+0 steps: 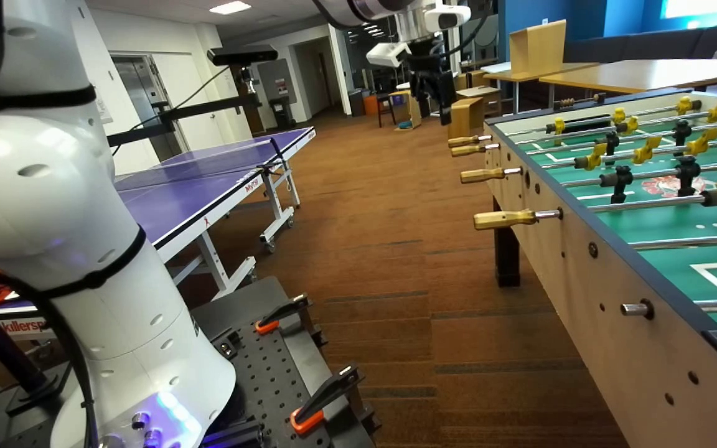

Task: Pull out the fourth stick from the left

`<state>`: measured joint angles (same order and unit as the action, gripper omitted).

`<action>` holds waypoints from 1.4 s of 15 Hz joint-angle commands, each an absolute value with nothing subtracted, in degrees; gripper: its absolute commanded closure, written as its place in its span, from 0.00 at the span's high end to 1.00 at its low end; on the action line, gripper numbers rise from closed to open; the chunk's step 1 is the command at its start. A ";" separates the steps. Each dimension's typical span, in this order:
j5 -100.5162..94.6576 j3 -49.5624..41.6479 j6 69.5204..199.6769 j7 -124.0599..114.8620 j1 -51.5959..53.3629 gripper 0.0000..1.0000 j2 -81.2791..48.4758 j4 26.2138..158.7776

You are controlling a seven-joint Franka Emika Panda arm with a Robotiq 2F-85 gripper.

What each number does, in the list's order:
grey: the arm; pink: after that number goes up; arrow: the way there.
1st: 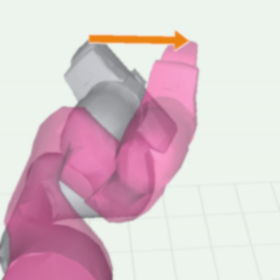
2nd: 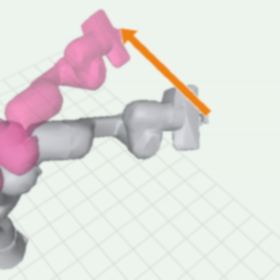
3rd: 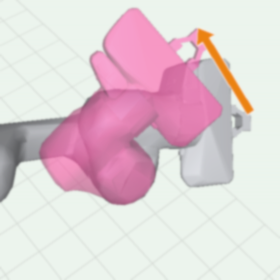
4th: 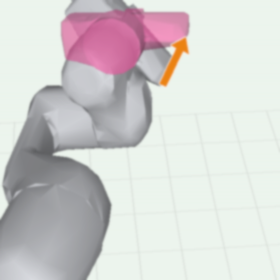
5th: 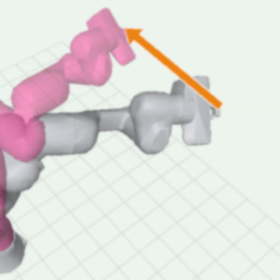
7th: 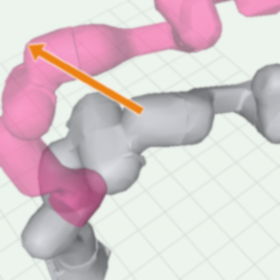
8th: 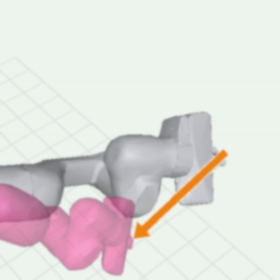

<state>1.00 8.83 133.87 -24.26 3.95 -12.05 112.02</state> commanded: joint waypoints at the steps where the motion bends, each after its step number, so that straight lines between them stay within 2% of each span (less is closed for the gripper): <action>1: 2.95 6.95 133.94 -23.81 6.08 1.00 -14.03 110.09; 6: 3.13 6.13 133.95 -23.75 6.89 1.00 -15.44 109.08; 13: 8.49 5.57 141.24 -25.74 8.27 1.00 -26.62 100.07; 21: 11.63 4.04 142.95 -29.70 9.57 1.00 -38.62 87.73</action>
